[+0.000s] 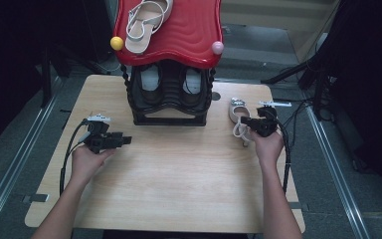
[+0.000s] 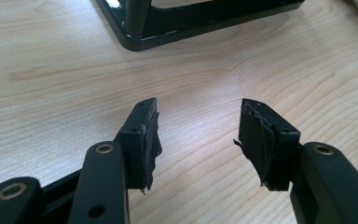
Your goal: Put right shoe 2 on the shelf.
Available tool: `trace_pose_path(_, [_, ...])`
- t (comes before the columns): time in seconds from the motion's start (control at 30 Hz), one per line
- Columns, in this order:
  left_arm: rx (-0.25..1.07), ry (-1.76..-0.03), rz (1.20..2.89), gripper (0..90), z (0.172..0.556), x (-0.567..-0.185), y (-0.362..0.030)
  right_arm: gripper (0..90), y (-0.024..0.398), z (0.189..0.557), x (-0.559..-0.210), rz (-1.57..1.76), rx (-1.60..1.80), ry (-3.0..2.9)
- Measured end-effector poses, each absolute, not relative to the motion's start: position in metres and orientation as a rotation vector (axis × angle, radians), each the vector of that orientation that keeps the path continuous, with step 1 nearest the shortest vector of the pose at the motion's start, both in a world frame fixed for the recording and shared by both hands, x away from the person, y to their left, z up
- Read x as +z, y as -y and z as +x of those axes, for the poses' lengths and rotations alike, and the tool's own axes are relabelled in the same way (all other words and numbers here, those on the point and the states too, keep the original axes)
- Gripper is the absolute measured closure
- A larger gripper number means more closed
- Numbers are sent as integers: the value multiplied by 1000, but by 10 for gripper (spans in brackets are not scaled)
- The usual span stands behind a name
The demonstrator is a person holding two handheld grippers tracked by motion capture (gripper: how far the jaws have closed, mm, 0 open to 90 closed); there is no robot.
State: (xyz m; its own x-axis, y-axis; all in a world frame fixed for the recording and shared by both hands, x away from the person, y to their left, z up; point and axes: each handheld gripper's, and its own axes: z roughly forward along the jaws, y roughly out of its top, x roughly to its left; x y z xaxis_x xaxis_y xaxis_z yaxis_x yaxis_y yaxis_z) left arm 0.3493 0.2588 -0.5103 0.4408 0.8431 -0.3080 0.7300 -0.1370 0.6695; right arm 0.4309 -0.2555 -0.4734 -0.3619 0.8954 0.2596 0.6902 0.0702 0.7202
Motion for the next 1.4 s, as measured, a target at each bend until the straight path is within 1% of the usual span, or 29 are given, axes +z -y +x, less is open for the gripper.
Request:
trace_pose_path(0.2, [176,-1328,1914,481,349,-511,-258,824,259,430,-462,1560,1178,-2071])
trace_pose_path(0.4, [172,-1330,1912,482,349,-512,-258,795,253,432,-455,1533,1205,-2060])
trace_pose_path(0.6, [175,-1328,1916,482,349,-512,-257,767,241,439,-466,1518,1154,-2074])
trace_pose_path(0.83, [175,-1330,1918,481,348,-512,-258,743,241,447,-482,1557,1132,-2074])
trace_pose_path(1.0, [177,-1332,1915,481,347,-512,-258,746,240,452,-493,1567,1082,-2089])
trace_pose_path(1.2, [178,-1329,1915,481,347,-512,-258,752,238,454,-494,1570,1056,-2091])
trace_pose_path(1.27, [180,-1328,1917,481,347,-513,-258,764,237,454,-495,1576,1044,-2087])
trace_pose_path(1.33, [181,-1327,1920,482,347,-513,-258,806,236,455,-495,1573,1020,-2089])
trace_pose_path(1.4, [183,-1329,1919,481,347,-512,-258,827,235,455,-496,1572,993,-2084])
